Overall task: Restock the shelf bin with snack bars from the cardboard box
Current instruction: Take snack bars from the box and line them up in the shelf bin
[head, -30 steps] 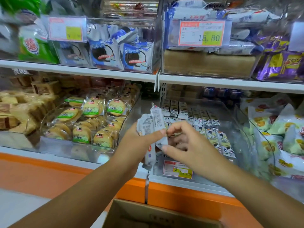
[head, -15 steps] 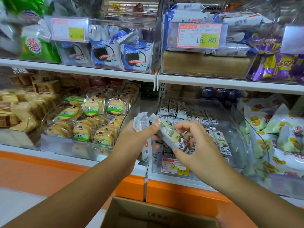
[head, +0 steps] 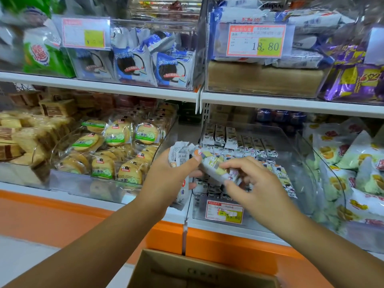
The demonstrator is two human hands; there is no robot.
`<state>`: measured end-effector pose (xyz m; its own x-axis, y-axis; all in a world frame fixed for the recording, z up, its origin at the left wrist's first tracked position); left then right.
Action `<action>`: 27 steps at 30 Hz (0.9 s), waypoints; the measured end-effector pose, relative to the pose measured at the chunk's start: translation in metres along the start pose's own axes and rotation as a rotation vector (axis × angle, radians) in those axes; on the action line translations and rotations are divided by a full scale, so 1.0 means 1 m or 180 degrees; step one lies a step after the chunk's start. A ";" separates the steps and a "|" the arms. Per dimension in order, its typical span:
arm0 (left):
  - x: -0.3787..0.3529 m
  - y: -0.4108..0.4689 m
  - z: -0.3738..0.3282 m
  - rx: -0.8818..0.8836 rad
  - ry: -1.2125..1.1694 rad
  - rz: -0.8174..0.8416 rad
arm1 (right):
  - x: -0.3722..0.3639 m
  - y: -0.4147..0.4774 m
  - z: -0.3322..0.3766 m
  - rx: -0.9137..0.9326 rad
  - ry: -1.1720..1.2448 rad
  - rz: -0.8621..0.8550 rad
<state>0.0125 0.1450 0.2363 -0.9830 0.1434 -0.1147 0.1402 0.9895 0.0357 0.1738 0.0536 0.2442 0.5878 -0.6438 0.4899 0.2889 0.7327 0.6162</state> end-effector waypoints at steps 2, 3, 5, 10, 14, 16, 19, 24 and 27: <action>0.001 0.001 0.000 -0.0126 0.0169 -0.0045 | 0.009 0.010 -0.010 -0.0175 -0.0025 -0.0409; 0.002 0.002 0.000 -0.0175 0.0251 -0.0087 | 0.014 0.016 -0.016 -0.0253 -0.0090 -0.0600; 0.004 0.004 -0.001 -0.0263 0.0401 -0.0149 | 0.023 0.026 -0.031 -0.0383 -0.0387 -0.0933; 0.007 0.012 -0.004 -0.0340 0.0641 -0.0166 | 0.028 0.052 -0.067 -0.0678 -0.1238 -0.1077; 0.004 0.012 -0.005 -0.0241 0.0535 -0.0099 | 0.019 0.071 -0.084 -0.0890 -0.1531 -0.0917; 0.002 0.010 -0.003 -0.0253 0.0572 0.0013 | 0.014 0.078 -0.085 -0.0949 -0.1623 -0.0766; 0.000 0.010 0.003 -0.0162 0.0509 0.0122 | 0.003 0.083 -0.088 -0.1008 -0.1502 -0.0469; -0.005 0.019 0.008 0.0081 0.0176 0.0114 | -0.007 0.088 -0.098 -0.0970 -0.1434 0.0040; -0.005 0.015 0.008 -0.0058 0.0316 0.0223 | -0.006 0.087 -0.097 -0.1057 -0.1513 0.0378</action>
<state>0.0207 0.1593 0.2297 -0.9779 0.2087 -0.0124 0.2076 0.9765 0.0583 0.2692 0.1427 0.2350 0.2498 -0.5252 0.8135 0.5080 0.7863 0.3516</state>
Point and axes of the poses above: each hand's wrist, its own y-axis towards the middle knuckle, its own x-axis out of the back of the hand, z = x × y, the point moved 4 cm from there along y, towards the middle knuckle, and after that the axes turned 14 degrees about -z, right-handed, at the moved point
